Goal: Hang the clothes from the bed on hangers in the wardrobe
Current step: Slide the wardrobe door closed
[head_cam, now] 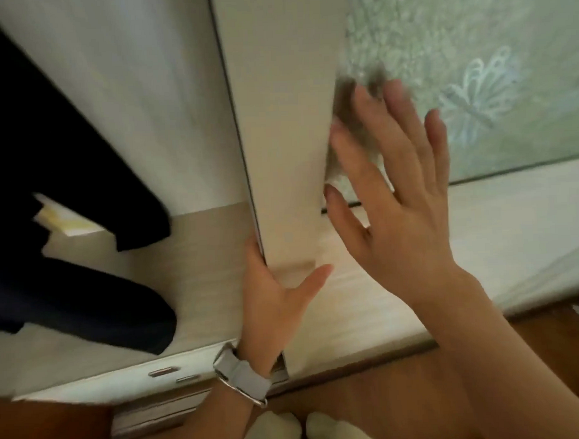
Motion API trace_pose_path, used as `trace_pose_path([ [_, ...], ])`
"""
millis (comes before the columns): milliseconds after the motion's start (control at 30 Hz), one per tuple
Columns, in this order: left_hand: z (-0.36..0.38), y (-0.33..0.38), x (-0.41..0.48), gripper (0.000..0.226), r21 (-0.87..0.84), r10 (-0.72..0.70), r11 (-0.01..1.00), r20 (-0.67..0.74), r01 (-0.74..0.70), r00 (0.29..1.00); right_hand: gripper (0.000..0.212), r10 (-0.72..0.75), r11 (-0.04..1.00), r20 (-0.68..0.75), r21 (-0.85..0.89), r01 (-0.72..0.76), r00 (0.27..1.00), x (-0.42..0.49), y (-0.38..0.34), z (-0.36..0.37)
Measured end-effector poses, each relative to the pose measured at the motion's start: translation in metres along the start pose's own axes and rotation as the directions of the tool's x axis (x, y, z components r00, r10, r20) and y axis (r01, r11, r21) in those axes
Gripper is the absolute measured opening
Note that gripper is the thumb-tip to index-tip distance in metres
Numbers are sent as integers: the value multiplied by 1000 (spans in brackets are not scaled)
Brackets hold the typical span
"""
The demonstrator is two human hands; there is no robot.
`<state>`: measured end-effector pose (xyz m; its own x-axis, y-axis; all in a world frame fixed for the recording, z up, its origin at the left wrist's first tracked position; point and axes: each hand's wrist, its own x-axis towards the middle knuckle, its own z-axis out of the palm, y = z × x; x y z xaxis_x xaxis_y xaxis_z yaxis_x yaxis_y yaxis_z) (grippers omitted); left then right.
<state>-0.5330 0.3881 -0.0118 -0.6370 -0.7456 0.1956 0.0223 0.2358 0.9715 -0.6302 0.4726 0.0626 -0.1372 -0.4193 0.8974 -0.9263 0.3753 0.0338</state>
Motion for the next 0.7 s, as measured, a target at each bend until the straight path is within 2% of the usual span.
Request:
trace_pose_path([
  [100,5,4,-1,73,48,-15,999,-81,19,997,49,-39,994,-2,97,39,999,3,4,8],
  [300,1,6,-5,65,187,-16,981,-165,48,986,47,-65,968,-26,241,70,998,5,7,17],
  [700,-57,1,-12,65,282,-12,955,-274,93,962,42,-66,941,-69,327,85,995,18,-55,40],
])
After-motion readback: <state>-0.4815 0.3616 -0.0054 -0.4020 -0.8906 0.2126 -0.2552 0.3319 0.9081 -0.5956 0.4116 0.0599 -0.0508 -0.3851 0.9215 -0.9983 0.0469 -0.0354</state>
